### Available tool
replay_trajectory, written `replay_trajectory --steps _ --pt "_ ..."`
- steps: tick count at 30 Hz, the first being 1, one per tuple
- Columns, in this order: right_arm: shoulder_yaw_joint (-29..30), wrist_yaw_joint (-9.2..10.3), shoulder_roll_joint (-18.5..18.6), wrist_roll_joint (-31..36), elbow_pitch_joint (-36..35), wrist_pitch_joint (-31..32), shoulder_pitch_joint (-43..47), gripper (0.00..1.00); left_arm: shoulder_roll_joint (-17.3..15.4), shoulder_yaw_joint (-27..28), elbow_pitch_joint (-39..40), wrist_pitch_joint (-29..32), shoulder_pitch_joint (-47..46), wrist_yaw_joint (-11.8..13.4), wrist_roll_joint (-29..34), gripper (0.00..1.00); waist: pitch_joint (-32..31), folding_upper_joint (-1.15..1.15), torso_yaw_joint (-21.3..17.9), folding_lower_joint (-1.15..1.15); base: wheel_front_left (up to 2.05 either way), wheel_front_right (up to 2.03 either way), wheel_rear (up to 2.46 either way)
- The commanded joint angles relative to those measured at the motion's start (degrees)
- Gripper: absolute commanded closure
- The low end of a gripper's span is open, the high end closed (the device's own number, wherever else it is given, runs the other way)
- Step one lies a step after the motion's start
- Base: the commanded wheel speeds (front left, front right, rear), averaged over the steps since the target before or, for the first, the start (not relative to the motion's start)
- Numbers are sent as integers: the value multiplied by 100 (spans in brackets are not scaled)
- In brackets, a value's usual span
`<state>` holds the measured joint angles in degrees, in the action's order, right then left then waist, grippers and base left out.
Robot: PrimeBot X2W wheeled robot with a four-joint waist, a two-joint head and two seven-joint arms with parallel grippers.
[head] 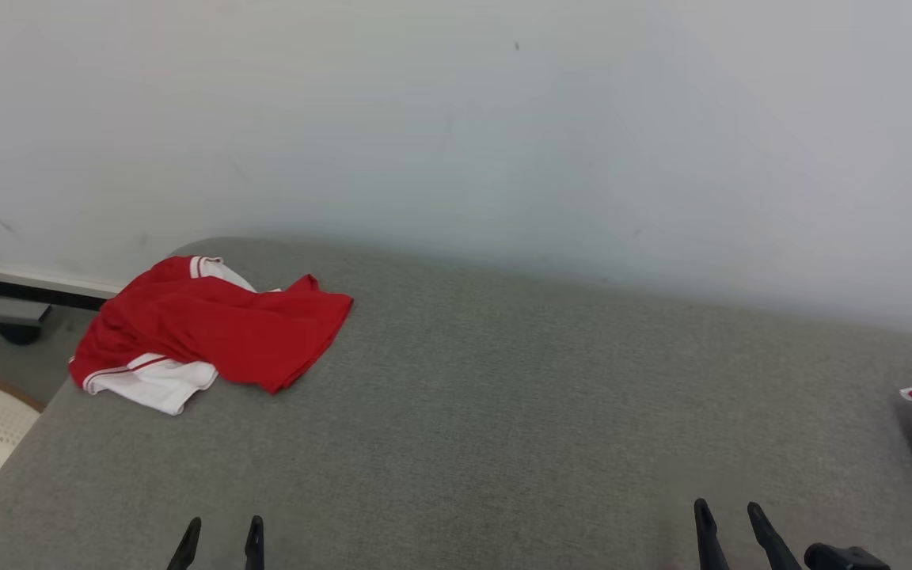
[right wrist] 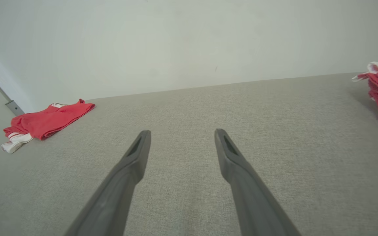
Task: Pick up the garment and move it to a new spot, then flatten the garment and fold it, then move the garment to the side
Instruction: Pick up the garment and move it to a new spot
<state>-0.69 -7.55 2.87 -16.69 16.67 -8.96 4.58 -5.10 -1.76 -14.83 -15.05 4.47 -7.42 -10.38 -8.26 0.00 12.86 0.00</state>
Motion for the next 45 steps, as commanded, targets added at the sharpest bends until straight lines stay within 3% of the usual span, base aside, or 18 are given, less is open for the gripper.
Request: replay_trajectory --steps 1,6,11,22,28,37,45 --pt "-29 13 3 -41 22 -49 7 0 -42 20 33 -23 33 -5 36 0 -12 0 524 0 0 0 0" --pt "-194 13 1 -180 158 -186 -64 0 -115 69 114 -23 133 -6 87 0 -14 0 1024 0 0 0 0" --pt "-437 13 3 -201 265 -224 -285 0 -79 254 324 -23 219 13 57 0 161 0 1217 0 0 0 0" --pt "-647 13 3 -156 507 -262 -596 0 42 485 579 -23 401 11 -6 0 283 0 1324 0 0 0 0" --pt "-703 13 4 -143 527 -234 -538 0 27 344 353 -22 226 1 -22 0 248 0 1289 0 0 0 0" --pt "-525 13 2 60 139 48 -163 0 -107 -121 -957 458 -1276 -3 -155 0 354 0 1244 0 0 0 0" --pt "-874 13 64 665 -1310 918 -395 0 -336 367 -2529 893 -3491 133 -608 0 1684 0 282 0 0 0 0"
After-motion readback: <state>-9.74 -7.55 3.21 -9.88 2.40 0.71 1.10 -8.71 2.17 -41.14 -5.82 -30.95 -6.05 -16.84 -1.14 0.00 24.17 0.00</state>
